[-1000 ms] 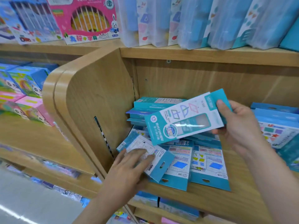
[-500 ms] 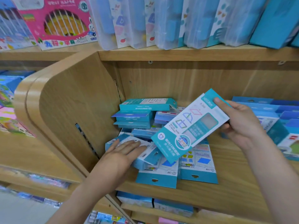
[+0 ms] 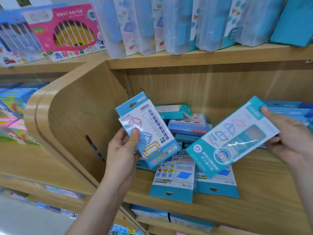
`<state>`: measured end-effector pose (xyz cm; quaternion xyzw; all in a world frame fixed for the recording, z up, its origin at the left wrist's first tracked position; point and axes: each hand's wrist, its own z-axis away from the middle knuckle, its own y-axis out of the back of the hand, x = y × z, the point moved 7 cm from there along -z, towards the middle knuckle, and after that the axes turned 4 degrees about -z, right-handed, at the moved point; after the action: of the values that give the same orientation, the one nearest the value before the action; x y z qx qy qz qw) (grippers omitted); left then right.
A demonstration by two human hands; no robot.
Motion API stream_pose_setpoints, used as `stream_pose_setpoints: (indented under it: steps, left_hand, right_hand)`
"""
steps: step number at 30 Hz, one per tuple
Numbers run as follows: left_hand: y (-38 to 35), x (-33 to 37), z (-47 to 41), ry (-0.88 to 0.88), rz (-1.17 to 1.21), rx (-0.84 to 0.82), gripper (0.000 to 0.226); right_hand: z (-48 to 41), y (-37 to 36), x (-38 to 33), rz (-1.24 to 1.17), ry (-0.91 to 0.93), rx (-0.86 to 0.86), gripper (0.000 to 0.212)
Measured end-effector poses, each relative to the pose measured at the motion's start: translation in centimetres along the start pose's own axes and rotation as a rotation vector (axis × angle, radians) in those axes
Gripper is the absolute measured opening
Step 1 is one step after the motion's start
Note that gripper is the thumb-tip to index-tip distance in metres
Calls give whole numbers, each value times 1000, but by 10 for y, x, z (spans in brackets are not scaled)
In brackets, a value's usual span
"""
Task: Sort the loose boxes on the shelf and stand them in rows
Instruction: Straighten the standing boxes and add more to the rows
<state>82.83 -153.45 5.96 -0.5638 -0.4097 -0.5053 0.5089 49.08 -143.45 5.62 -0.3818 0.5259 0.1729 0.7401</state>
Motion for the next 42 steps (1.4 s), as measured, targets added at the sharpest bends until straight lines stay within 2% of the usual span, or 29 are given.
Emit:
stream_pose_setpoints:
  steps: [2,4,8,10,14,18,22,25,30,36,39,42]
  left_hand:
    - [-5,0,-1,6,-8,-10,26]
    - [-9,0,-3,10,-9,-11,28]
    - [-18,-2,-5,35,-2,-11,34]
    - [-24,-3,-6,41,-8,-34,33]
    - [-45,-5,-7,25,-61,-135,37]
    - [-80,-4,-4,-8,-59,-226,37]
    - [-116,-6,4,-42,-60,-335,38]
    - [-139,-11,13,-87,-78,-391,33]
    - [-162,-13,33,-136,-83,-443,39]
    - [-177,-14,51,-143,-96,-524,38]
    - [-180,-17,57,-133,-90,-544,38]
    - [-184,-18,63,-167,-123,-576,37]
  right_hand:
    - [2,-2,-2,19,6,2,49]
    - [2,-2,-3,19,5,-13,49]
    - [0,5,-8,36,24,-28,24]
    - [4,10,-14,74,57,-25,22]
    - [22,24,-52,210,275,-1,25]
    - [44,34,-91,539,476,-8,16]
    - [46,44,-71,774,425,-38,16]
    - [40,63,-55,701,383,4,12]
    - [37,73,-51,750,381,-19,7]
    - [39,86,-49,831,418,61,55]
    - [45,95,-54,789,436,105,67]
    - [55,107,-62,709,501,147,68]
